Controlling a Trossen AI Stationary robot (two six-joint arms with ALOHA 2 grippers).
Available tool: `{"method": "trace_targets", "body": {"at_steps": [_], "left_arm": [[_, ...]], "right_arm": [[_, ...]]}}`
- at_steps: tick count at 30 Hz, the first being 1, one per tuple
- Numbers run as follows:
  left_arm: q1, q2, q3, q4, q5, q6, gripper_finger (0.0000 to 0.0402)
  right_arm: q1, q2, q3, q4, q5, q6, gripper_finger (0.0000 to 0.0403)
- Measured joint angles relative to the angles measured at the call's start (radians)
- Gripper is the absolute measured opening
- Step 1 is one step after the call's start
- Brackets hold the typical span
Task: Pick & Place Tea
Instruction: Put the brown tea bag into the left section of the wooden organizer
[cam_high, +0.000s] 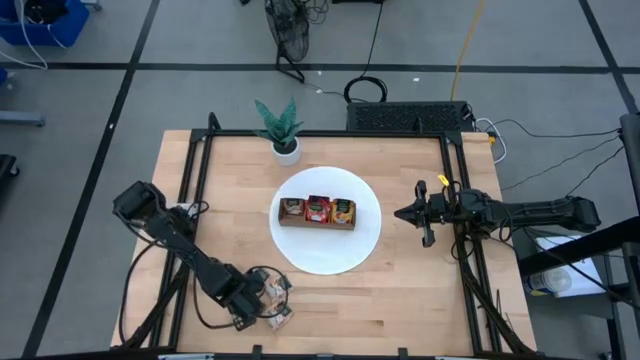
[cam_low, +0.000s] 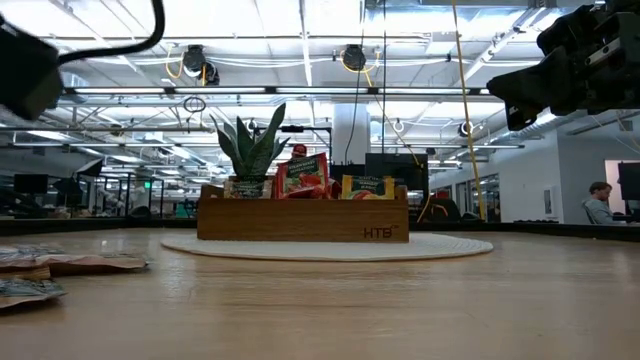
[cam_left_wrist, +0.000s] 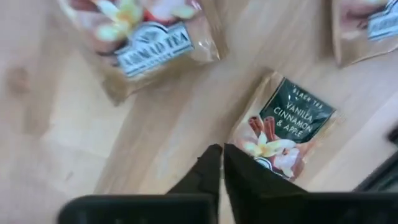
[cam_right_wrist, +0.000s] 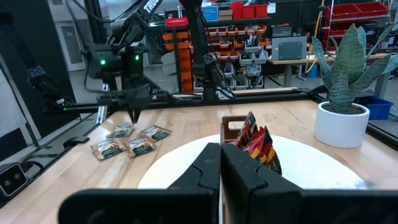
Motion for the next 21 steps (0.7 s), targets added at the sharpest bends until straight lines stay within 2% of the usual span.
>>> {"method": "trace_targets", "body": {"at_steps": [4,9,13,16,18,21], "left_arm": [[0.007,-0.053,0.0,-0.008,-0.076,-0.005,0.0006],[0.004,-0.087,0.001,0.044,-0.037,-0.046,0.0013],[0.004,-0.1,0.002,0.146,0.042,-0.145,0.004],[-0.009,-0.1,0.002,0.172,0.035,-0.246,0.0068],[-0.033,-0.1,0.002,0.163,0.005,-0.338,0.009],[-0.06,-0.1,-0.011,0.137,0.023,-0.541,0.0129]], "right_arm": [[0.0,0.0,0.0,0.0,0.0,0.0,0.0004],[0.0,0.0,0.0,0.0,0.0,0.0,0.0004],[0.0,0.0,0.0,0.0,0.0,0.0,0.0004],[0.0,0.0,0.0,0.0,0.0,0.0,0.0004],[0.0,0.0,0.0,0.0,0.0,0.0,0.0004],[0.0,0.0,0.0,0.0,0.0,0.0,0.0004]]}}
